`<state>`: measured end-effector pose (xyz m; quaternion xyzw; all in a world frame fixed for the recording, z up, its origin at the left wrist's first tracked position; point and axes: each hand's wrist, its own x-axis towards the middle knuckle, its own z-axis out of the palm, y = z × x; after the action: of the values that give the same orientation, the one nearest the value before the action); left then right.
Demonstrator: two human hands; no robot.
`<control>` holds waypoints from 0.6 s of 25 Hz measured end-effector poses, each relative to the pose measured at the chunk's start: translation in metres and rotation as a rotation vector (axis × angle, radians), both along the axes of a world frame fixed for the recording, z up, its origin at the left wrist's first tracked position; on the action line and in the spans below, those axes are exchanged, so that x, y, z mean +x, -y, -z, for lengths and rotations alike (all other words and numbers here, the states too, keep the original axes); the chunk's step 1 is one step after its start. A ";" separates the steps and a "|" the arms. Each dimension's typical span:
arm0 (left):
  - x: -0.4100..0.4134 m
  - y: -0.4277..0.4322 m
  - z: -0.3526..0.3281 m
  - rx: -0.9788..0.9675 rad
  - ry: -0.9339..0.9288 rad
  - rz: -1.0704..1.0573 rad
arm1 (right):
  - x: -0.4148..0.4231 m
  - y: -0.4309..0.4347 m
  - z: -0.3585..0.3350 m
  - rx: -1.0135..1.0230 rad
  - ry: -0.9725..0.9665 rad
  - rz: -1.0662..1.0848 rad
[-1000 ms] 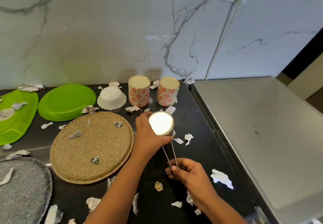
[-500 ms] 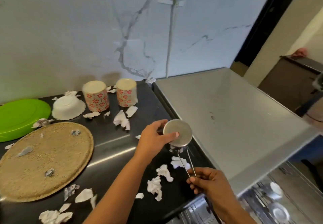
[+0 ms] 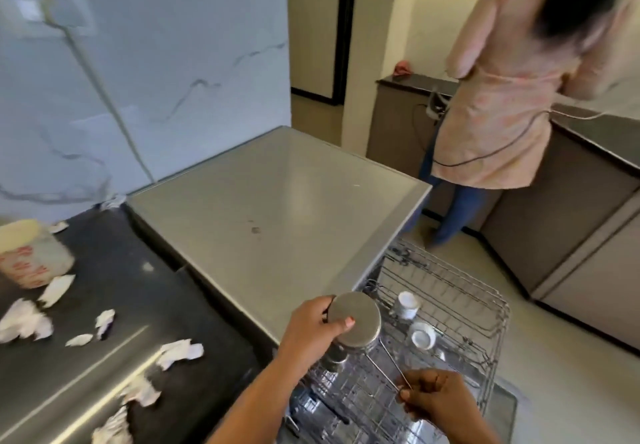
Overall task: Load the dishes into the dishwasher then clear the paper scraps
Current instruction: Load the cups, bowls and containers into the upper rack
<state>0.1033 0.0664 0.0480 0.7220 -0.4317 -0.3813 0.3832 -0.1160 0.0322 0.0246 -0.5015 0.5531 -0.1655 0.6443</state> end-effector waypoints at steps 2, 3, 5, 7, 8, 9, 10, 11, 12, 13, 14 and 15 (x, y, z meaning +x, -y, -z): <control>-0.029 0.015 0.014 0.056 0.003 0.015 | -0.030 0.009 0.009 0.023 -0.052 0.004; -0.041 0.021 0.022 0.088 -0.004 0.019 | -0.042 0.013 0.015 0.007 -0.093 -0.019; -0.063 0.031 0.040 0.164 -0.034 0.030 | -0.065 0.021 0.028 -0.016 -0.182 -0.079; -0.082 0.039 0.061 0.236 -0.061 0.023 | -0.081 0.030 0.048 0.015 -0.229 -0.105; -0.089 0.041 0.071 0.270 -0.061 0.019 | -0.086 0.033 0.060 0.039 -0.251 -0.106; -0.094 0.044 0.081 0.307 -0.054 0.019 | -0.089 0.034 0.073 0.063 -0.273 -0.102; -0.098 0.046 0.090 0.347 -0.038 0.025 | -0.090 0.035 0.086 0.085 -0.301 -0.099; -0.100 0.048 0.099 0.390 -0.016 0.034 | -0.091 0.036 0.100 0.106 -0.330 -0.104; -0.101 0.051 0.109 0.425 0.007 0.046 | -0.089 0.038 0.112 0.122 -0.360 -0.110; -0.101 0.055 0.118 0.455 0.030 0.060 | -0.086 0.040 0.126 0.127 -0.386 -0.120; -0.101 0.060 0.128 0.488 0.053 0.073 | -0.083 0.043 0.139 0.121 -0.421 -0.141; -0.101 0.065 0.138 0.526 0.068 0.083 | -0.079 0.046 0.153 0.103 -0.458 -0.177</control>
<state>0.0024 0.0013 -0.0898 0.7908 -0.3596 -0.4715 0.1516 -0.1951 -0.0137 -0.1286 -0.5389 0.6464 0.0378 0.5389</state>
